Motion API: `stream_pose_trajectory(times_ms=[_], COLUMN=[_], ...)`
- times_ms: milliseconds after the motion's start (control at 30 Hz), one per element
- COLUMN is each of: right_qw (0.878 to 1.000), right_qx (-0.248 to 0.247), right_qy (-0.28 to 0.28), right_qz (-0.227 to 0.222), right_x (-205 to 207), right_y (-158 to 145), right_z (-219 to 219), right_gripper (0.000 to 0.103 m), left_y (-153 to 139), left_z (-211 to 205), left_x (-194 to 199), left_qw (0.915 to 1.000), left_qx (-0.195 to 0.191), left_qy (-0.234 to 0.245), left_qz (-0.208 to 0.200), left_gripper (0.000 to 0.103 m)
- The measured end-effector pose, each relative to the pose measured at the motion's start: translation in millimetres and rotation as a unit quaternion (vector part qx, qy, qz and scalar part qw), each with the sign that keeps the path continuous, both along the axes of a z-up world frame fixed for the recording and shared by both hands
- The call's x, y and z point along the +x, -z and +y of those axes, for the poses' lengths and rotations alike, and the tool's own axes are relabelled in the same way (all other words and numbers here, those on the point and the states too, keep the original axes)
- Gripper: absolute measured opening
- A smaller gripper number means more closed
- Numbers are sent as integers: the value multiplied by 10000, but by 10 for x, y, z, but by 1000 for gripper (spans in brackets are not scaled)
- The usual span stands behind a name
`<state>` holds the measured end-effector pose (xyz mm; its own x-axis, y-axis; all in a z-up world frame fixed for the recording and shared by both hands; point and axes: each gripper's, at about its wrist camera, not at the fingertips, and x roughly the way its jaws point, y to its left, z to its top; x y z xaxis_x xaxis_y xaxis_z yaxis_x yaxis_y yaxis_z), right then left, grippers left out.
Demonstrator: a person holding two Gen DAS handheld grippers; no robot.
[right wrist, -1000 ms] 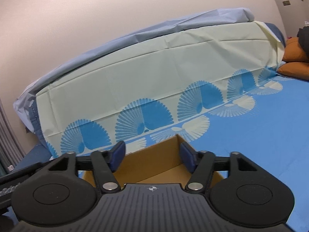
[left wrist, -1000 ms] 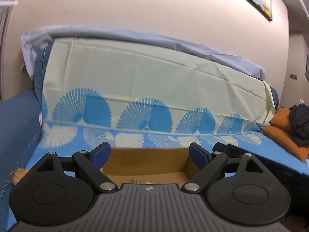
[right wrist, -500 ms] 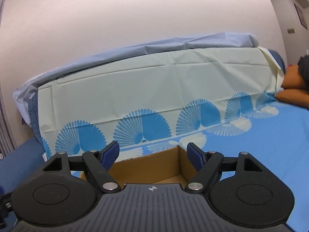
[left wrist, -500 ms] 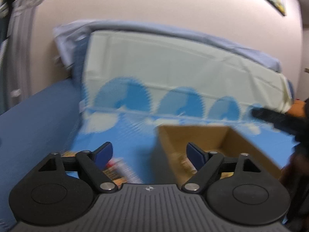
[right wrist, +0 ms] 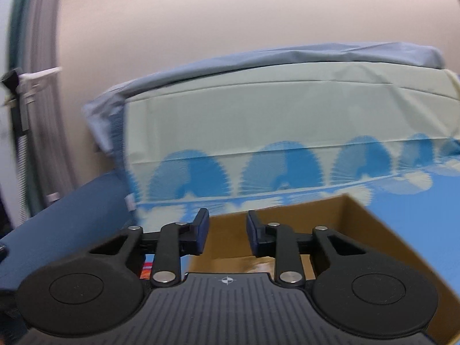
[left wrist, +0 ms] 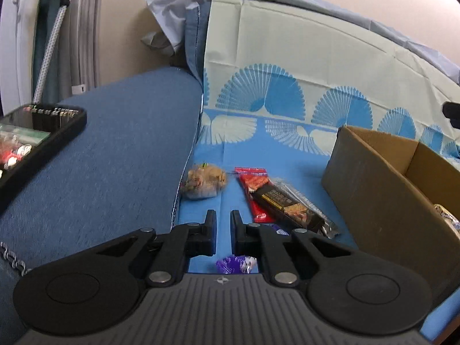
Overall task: Organize snacks
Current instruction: 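Move both tools back to the snack pile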
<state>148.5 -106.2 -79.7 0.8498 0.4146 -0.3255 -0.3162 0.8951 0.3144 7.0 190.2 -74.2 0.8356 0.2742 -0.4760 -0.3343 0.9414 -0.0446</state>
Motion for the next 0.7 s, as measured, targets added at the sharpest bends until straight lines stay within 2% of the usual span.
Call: stream_pose_trajectory(times_ms=[167,333,700], right_qw=[9963,9897,9814], right_qx=[-85,-181,-1010], right_qy=[-844,-1415,-1189], right_qz=[-144,125,1119], right_x=[-223,-327,-173], right_y=[-28,58,611], right_z=[472,946,1495], right_gripper=[29,29,30], left_y=[23,38,52], left_z=[-30,114,86], left_x=[1,-20,114], left_qw=[9998,9993,9994], left_qx=[40,-364,-309], left_qy=[212,-16,105], left_qz=[-1,-117,-113], left_gripper=[10,11,11])
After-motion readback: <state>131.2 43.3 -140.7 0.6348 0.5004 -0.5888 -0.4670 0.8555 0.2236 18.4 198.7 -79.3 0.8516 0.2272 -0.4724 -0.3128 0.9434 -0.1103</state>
